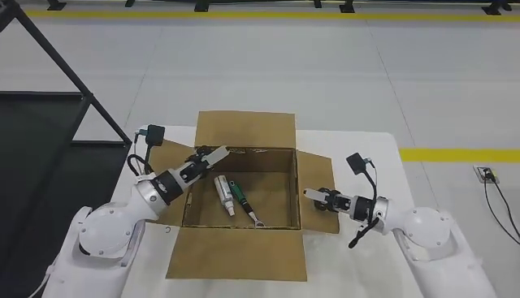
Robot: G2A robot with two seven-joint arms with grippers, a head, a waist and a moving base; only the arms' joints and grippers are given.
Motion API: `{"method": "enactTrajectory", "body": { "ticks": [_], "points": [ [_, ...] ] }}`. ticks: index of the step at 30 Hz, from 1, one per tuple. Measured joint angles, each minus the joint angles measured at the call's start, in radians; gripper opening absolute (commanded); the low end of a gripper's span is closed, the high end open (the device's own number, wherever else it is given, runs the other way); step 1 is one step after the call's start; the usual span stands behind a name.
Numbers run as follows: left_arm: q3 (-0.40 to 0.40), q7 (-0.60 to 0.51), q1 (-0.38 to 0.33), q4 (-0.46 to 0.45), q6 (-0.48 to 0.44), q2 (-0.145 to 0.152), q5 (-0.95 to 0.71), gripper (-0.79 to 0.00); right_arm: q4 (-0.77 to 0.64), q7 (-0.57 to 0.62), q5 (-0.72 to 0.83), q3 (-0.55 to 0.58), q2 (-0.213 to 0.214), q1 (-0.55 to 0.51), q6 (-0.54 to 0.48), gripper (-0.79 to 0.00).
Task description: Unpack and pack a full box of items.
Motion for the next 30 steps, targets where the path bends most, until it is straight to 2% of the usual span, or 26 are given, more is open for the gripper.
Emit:
{"method": "enactTrajectory", "body": {
  "ticks": [19,30],
  "points": [
    [-0.006,-0.019,-0.001,-0.007,-0.006,0.01,0.005,0.0,0.065,-0.024,-0.016,0.023,0.018,0.004,0.059,0.0],
    [-0.008,-0.015,0.002,-0.009,-0.009,0.015,0.0,0.0,0.114,-0.032,0.0,0.016,0.024,0.022,0.056,0.0]
  ]
}}
